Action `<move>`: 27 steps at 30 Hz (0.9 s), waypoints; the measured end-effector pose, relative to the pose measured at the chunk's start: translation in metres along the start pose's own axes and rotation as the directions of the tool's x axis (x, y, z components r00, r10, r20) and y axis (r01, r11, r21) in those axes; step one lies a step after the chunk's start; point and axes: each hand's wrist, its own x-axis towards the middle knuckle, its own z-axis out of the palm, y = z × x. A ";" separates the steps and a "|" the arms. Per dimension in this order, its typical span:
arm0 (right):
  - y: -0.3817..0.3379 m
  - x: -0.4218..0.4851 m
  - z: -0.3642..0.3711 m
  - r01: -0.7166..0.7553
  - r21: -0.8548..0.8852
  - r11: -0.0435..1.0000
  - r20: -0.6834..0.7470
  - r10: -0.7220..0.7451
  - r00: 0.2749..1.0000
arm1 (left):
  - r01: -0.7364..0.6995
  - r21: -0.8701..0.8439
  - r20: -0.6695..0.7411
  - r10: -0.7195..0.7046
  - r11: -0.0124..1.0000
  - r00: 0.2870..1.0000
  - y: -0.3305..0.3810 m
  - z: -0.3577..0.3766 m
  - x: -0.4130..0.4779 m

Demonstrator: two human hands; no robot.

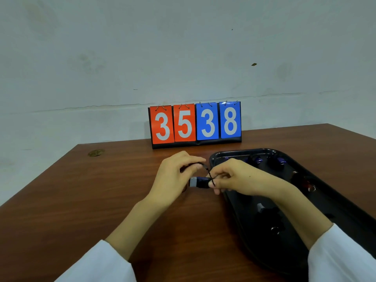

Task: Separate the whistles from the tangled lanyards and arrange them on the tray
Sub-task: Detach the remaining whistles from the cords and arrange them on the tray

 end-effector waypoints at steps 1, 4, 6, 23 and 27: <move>-0.001 0.000 -0.001 0.022 0.033 0.999 0.011 -0.023 1.000 | 0.055 -0.082 0.008 -0.055 0.995 0.998 0.001 -0.002 0.001; -0.004 0.000 -0.004 0.073 0.121 0.990 -0.002 -0.073 0.997 | 0.226 -0.256 0.086 -0.211 0.940 0.974 0.001 -0.005 0.004; -0.005 0.000 -0.007 0.092 0.193 0.977 -0.050 -0.084 0.995 | 0.327 -0.317 0.168 -0.286 0.890 0.943 -0.001 -0.003 0.002; 0.003 0.005 0.002 -0.264 -0.204 0.943 -0.583 0.099 0.806 | 0.191 -0.236 0.218 -0.139 0.953 0.966 0.021 0.020 -0.010; 0.000 0.007 0.005 -0.179 -0.339 0.923 -0.390 0.035 0.920 | 0.119 -0.140 0.132 -0.101 0.983 0.986 0.023 0.008 -0.006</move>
